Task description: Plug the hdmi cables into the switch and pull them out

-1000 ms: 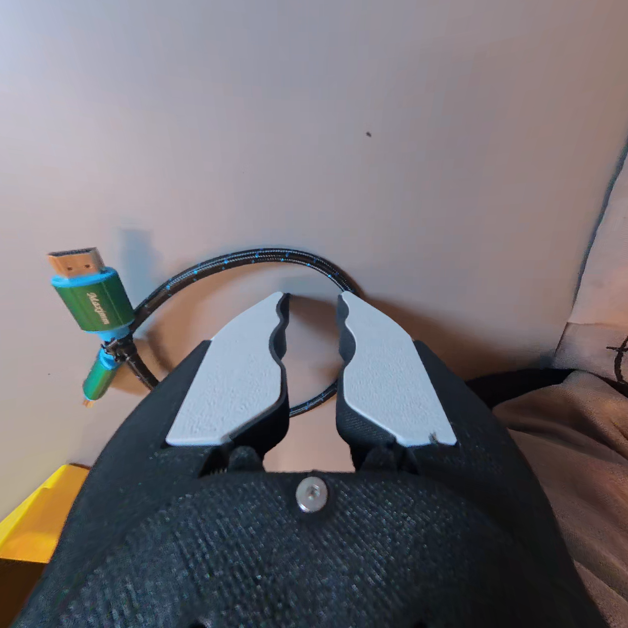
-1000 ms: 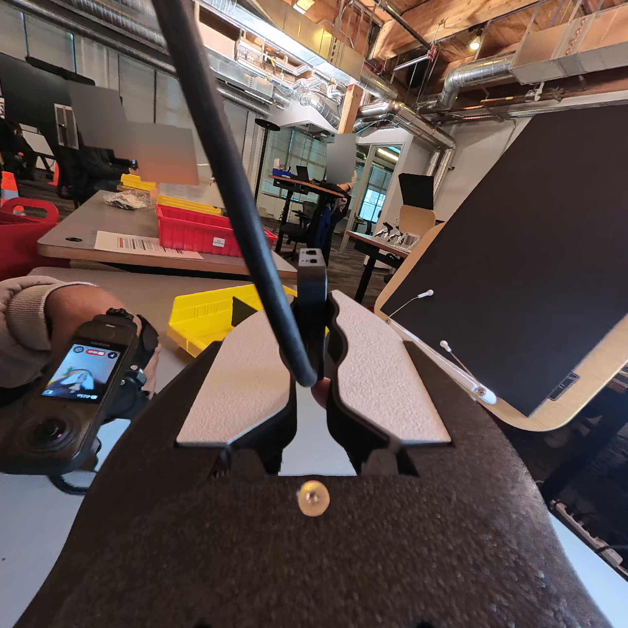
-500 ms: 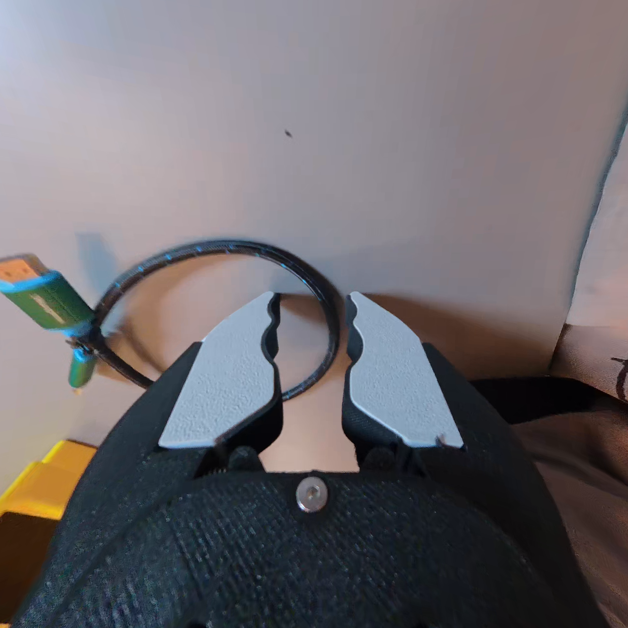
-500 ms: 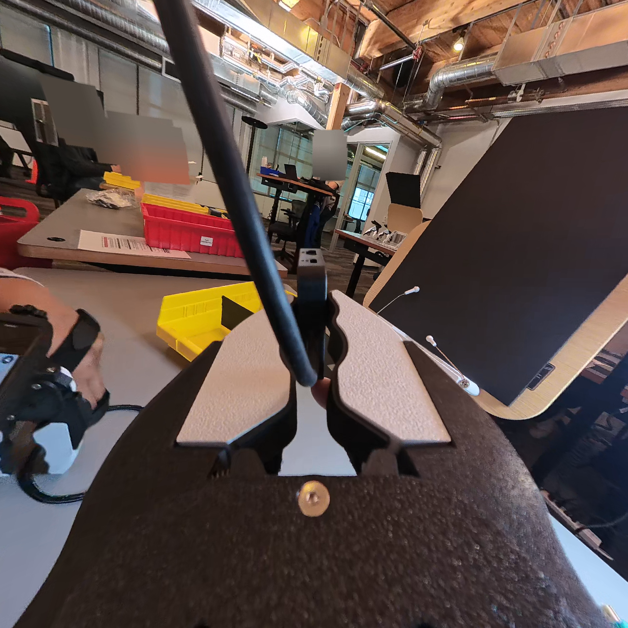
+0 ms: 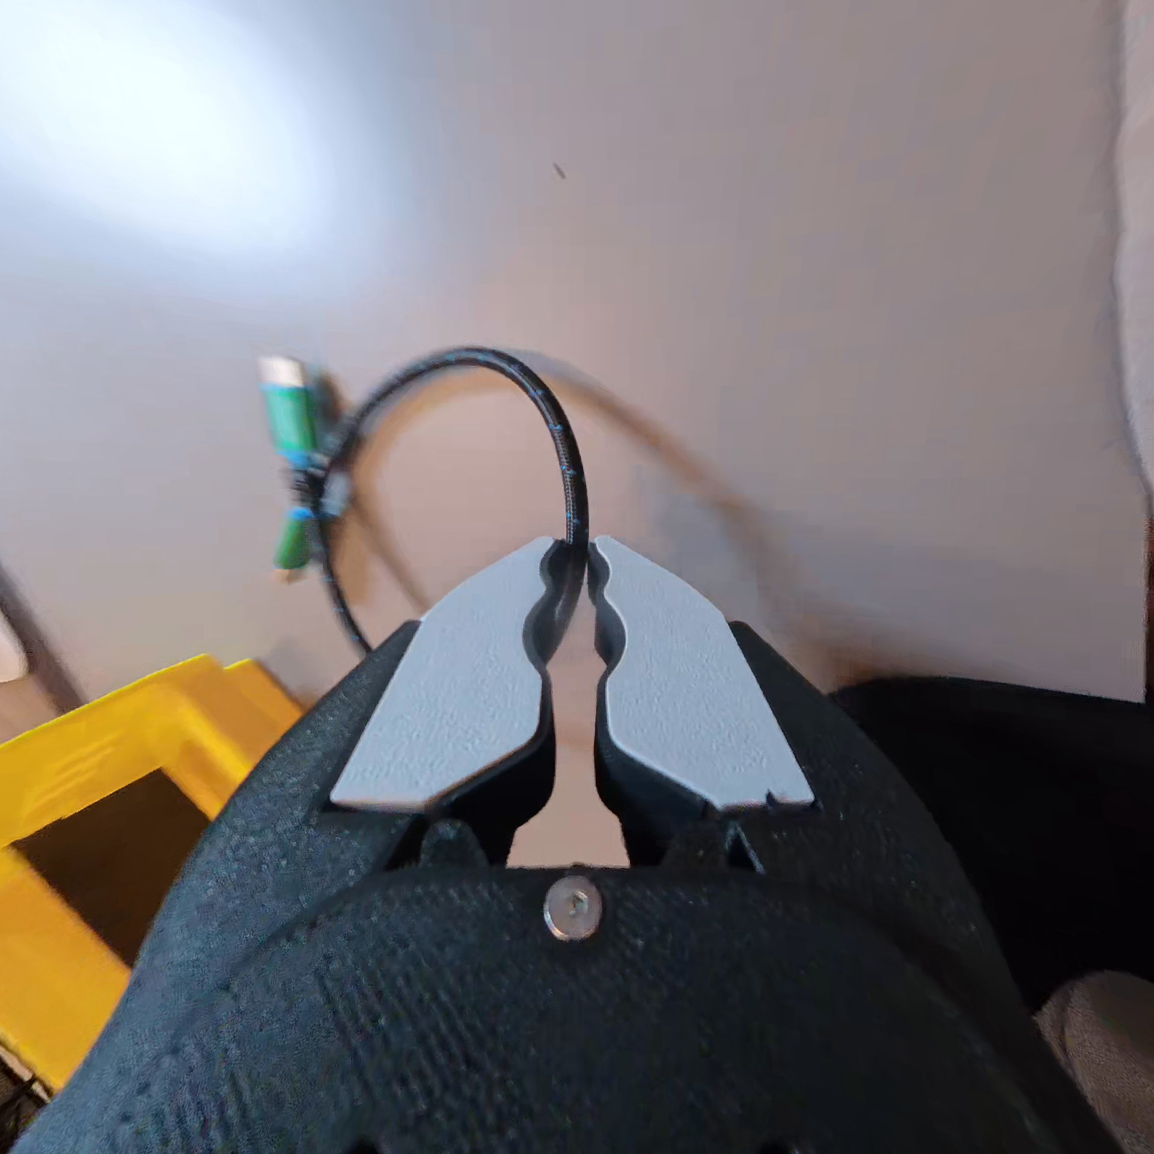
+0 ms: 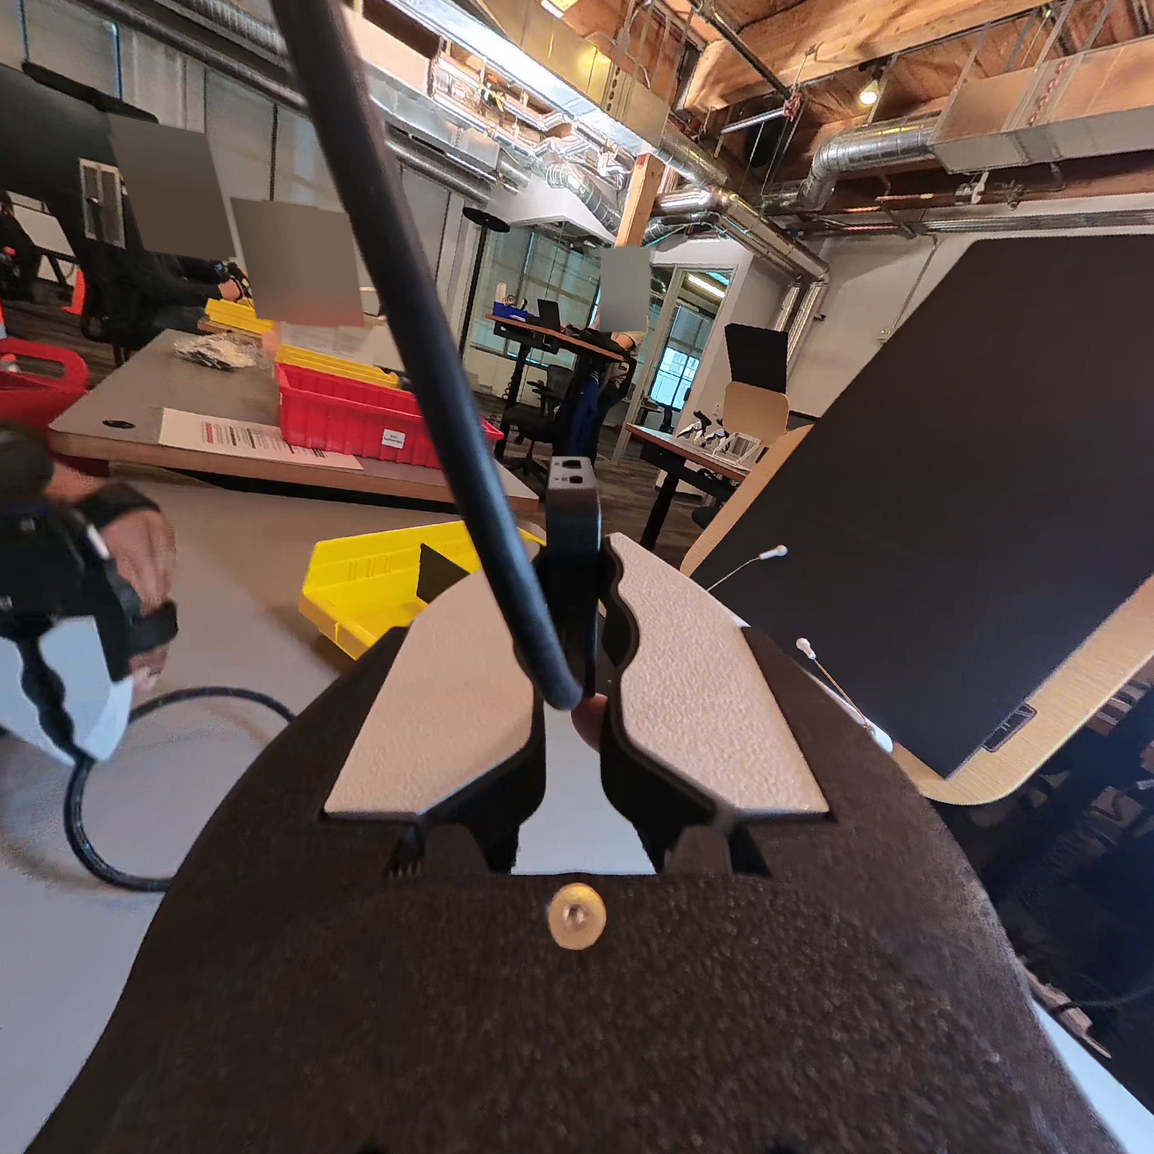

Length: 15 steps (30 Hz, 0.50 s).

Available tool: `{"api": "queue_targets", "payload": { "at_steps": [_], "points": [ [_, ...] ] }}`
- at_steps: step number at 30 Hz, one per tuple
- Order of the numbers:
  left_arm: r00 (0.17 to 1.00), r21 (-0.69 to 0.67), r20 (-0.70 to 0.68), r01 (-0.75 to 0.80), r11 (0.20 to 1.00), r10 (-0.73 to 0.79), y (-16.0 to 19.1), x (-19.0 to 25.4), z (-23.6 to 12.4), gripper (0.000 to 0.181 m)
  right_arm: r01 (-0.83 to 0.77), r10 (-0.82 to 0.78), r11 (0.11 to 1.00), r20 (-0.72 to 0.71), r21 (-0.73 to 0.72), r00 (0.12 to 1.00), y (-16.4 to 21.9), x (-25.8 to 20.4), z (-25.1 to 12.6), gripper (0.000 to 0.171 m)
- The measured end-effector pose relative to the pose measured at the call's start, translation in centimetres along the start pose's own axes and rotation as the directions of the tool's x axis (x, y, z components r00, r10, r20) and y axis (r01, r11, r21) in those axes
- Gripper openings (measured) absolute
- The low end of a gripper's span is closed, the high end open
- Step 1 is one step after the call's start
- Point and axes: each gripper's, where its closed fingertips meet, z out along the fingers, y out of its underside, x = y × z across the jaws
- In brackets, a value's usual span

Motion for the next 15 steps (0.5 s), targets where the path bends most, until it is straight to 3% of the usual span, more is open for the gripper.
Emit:
{"api": "queue_targets", "payload": {
  "at_steps": [5,7,9,12,15],
  "points": [
    [0.966,0.184,0.255,-0.012,0.983,-0.036,-2.5,-4.9,-8.8,0.007,0.0,0.0,1.0,-0.004,0.024,1.0,-0.7,0.2,-0.5,0.014],
    [0.953,0.231,0.293,0.011,0.973,-0.08,-2.8,-6.8,-10.2,0.006,-0.014,0.014,0.999,-0.002,0.041,1.0,-1.0,0.3,-0.7,0.014],
    [0.938,0.257,0.325,0.04,0.966,-0.125,-2.8,-9.1,-9.4,0.004,-0.025,0.025,0.998,0.0,0.053,1.0,-1.2,0.4,-0.9,0.015],
    [0.952,0.281,0.236,0.126,0.951,-0.196,-2.5,-11.4,-5.1,0.002,-0.022,0.022,0.999,-0.001,0.049,1.0,-1.1,0.3,-0.9,0.014],
    [0.924,0.274,0.252,0.218,0.937,-0.288,-0.8,-15.2,-1.6,0.0,-0.012,0.012,0.999,-0.005,0.034,1.0,-0.8,0.3,-0.8,0.014]
  ]
}}
